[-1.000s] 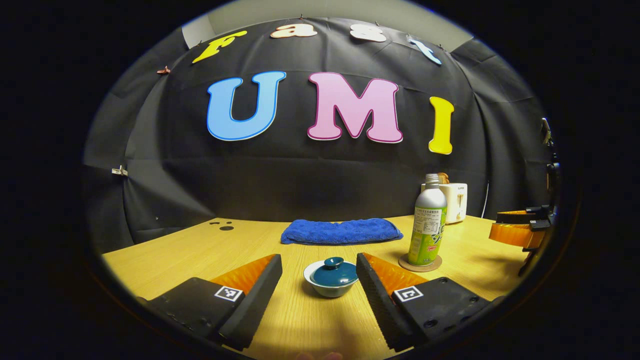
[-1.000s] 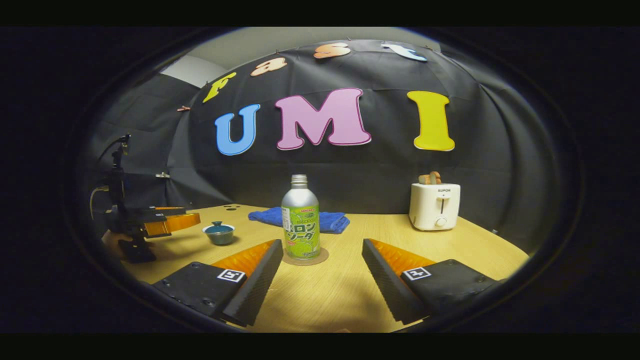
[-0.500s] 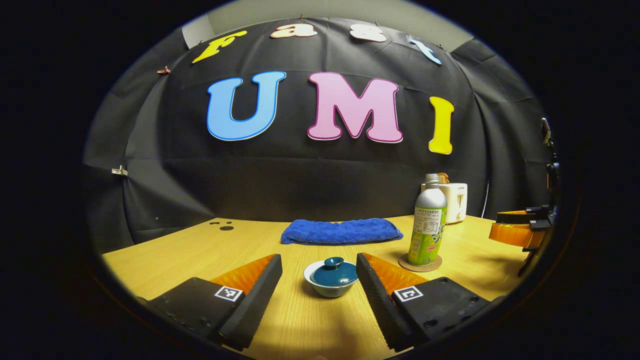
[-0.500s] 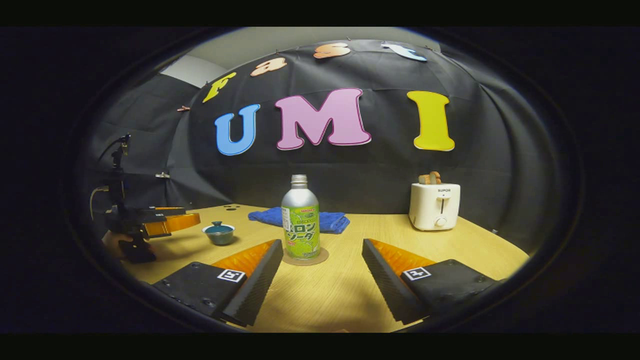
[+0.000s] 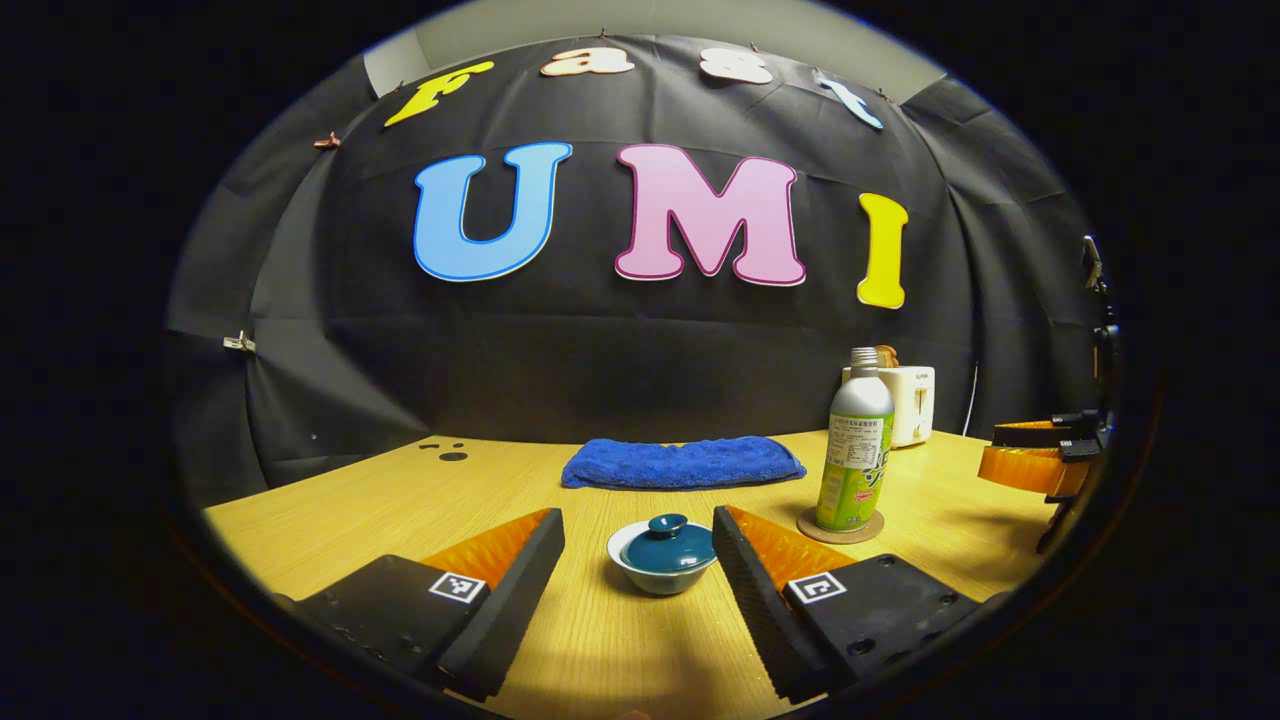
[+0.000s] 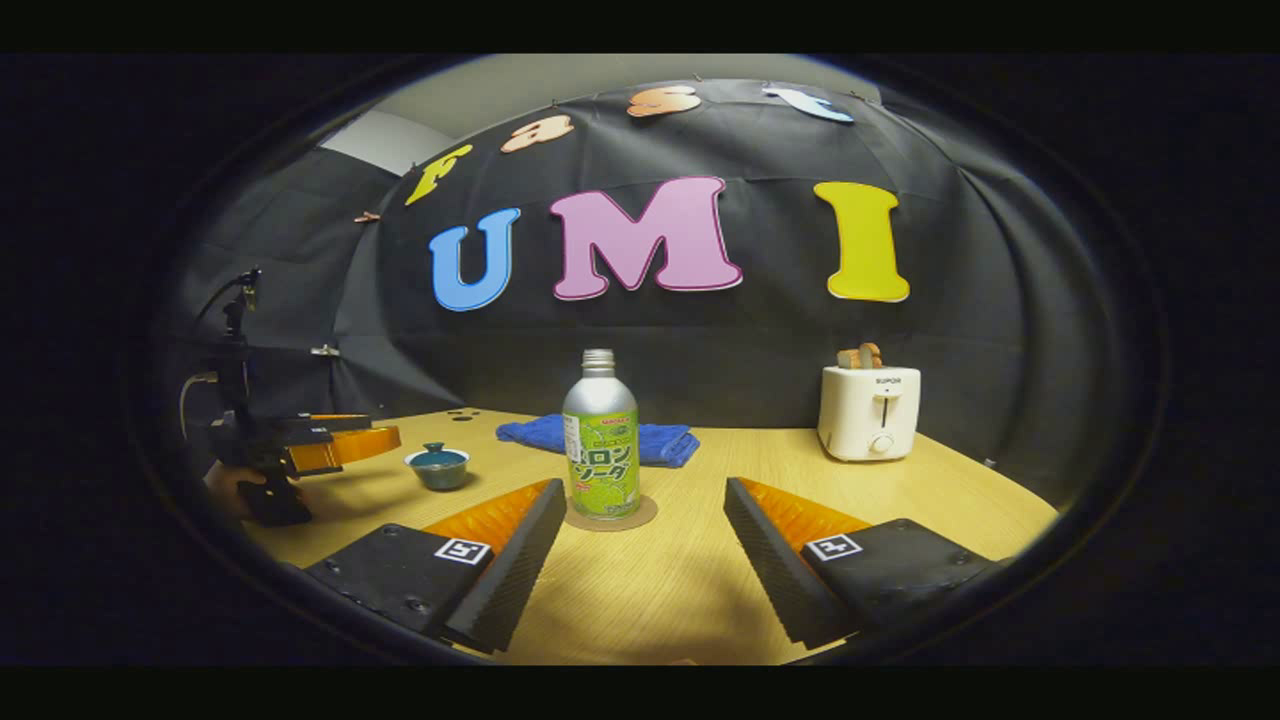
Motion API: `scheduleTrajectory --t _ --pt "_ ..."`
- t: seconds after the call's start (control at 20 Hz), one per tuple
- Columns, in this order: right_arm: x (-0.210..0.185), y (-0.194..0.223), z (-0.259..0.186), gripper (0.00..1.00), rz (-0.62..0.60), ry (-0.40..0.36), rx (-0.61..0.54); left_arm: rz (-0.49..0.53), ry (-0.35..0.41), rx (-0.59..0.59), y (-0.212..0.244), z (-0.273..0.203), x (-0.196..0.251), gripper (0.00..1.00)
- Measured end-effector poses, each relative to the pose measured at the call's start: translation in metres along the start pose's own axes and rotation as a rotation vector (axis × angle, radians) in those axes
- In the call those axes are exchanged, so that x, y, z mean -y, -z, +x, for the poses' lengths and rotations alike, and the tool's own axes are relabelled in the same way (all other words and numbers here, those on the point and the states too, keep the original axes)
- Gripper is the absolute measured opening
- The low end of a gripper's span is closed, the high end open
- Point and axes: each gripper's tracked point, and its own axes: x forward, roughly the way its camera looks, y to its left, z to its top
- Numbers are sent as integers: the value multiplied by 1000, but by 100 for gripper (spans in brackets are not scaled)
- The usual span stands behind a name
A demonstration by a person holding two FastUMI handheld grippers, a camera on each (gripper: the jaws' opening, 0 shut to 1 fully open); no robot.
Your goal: Open the teacup lid with one hand, grasp the water bottle and pour water into the teacup with the other hand; after pouring, place the water bottle on the coaster and then close the teacup lid.
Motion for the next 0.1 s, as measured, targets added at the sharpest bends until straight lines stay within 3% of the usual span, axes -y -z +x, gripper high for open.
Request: scheduleTrajectory --t 0.1 --pt "0 0 0 98 0 0 0 0 0 0 0 0 0 94"
